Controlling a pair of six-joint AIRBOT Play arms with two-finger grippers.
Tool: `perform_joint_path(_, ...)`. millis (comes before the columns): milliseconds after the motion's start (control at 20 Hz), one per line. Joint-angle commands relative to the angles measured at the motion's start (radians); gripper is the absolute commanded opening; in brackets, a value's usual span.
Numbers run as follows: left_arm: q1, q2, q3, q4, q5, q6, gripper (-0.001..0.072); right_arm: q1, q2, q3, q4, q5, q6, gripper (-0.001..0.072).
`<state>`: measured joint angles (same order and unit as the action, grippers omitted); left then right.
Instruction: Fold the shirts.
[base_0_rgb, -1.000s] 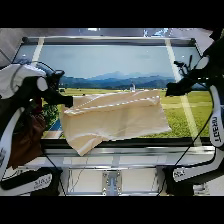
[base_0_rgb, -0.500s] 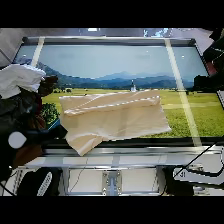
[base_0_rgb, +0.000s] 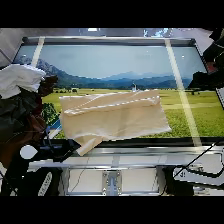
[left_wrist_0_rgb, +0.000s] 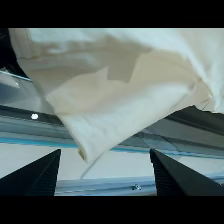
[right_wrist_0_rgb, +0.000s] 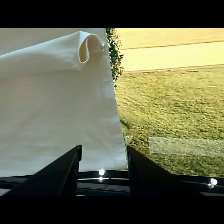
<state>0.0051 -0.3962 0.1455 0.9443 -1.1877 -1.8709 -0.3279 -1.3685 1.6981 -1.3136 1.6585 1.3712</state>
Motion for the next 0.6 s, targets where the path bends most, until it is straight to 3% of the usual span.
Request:
perform_joint_path(0, -0.032, -0.053, -0.028, -0.053, 0.011, 0.021, 0.0607, 0.000, 0.000, 0.000, 0.026, -0.002, 0.000, 0.0339)
perform_joint_path(150, -0.093, -0.140, -0.028, -0.102, 0.169, 0.046, 0.0604, 0.000, 0.000, 0.000, 0.051, -0.002, 0.000, 0.0339)
perform_joint_path(300, -0.158, -0.257, -0.028, -0.166, 0.256, 0.084, 0.0532, 0.000, 0.000, 0.000, 0.061, 0.000, 0.000, 0.0339)
perform_joint_path(350, -0.172, -0.283, -0.028, -0.193, 0.286, 0.084, 0.0423, 0.000, 0.000, 0.000, 0.061, 0.001, 0.000, 0.0338)
perform_joint_path(400, -0.182, -0.299, -0.027, -0.220, 0.315, 0.089, 0.0268, 0.000, 0.000, 0.000, 0.061, 0.005, 0.000, 0.0336)
perform_joint_path(450, -0.186, -0.298, -0.027, -0.238, 0.328, 0.125, 0.0066, 0.000, 0.000, 0.000, 0.057, 0.009, 0.000, 0.0297)
perform_joint_path(500, -0.185, -0.293, -0.027, -0.249, 0.328, 0.169, 0.0011, 0.000, 0.000, 0.000, 0.039, 0.010, -0.002, 0.0263)
perform_joint_path(550, -0.185, -0.287, -0.026, -0.250, 0.328, 0.174, 0.0011, -0.001, 0.000, 0.000, -0.005, 0.010, -0.005, 0.0266)
